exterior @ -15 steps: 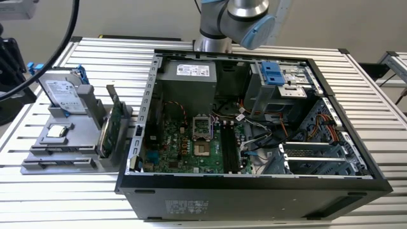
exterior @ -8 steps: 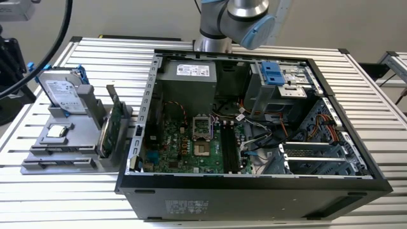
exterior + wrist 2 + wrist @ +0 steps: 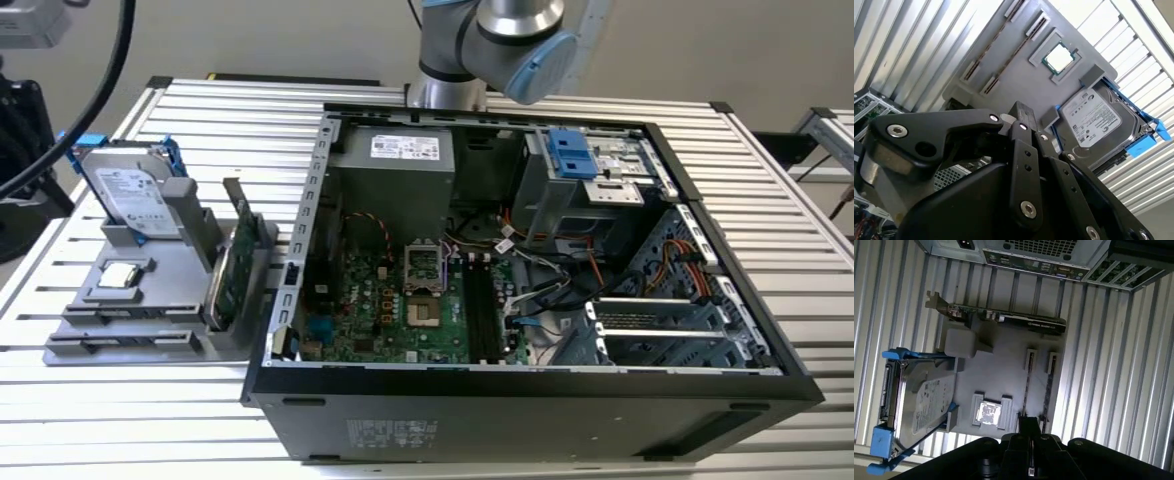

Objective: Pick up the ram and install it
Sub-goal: 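Pick up the ram and move it above insertion slot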

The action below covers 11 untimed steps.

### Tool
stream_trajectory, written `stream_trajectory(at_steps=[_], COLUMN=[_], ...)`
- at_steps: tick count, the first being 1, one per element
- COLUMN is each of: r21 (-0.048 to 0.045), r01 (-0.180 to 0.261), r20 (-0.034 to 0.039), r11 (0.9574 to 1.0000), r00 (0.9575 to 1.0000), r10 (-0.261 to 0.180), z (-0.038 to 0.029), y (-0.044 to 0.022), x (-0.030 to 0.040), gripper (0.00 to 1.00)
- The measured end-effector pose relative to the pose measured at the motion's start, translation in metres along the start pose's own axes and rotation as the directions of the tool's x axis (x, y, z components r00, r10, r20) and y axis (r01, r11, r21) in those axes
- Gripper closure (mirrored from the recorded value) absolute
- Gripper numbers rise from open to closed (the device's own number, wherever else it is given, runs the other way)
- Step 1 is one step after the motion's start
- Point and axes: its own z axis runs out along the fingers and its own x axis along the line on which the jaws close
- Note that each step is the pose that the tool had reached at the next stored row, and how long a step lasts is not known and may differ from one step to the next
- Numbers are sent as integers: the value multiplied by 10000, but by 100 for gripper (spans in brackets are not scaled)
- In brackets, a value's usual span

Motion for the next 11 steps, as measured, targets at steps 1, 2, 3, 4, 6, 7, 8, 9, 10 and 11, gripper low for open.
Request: stream_trajectory(at_steps=[1, 2, 3, 4, 6, 7, 8, 9, 10, 11], r21=[0, -1, -1, -1, -2, -2, -2, -2, -2, -2], r01=[-71, -143, -207, -266, -372, -419, -458, -483, -501, -514], r20=[3, 7, 11, 13, 18, 20, 22, 23, 24, 25], r11=[10000, 9999, 9998, 9996, 9993, 9991, 9989, 9988, 9987, 9987], r00=[10000, 9999, 9998, 9996, 9993, 9991, 9989, 9988, 9987, 9987], r10=[71, 143, 207, 266, 372, 419, 458, 483, 501, 514], z=[0, 0, 0, 0, 0, 0, 0, 0, 0, 0], y=[-1, -3, -4, -5, -7, -7, -7, -7, -8, -8], x=[0, 0, 1, 1, 1, 1, 1, 1, 1, 1], gripper=[100, 100, 100, 100, 100, 100, 100, 100, 100, 100])
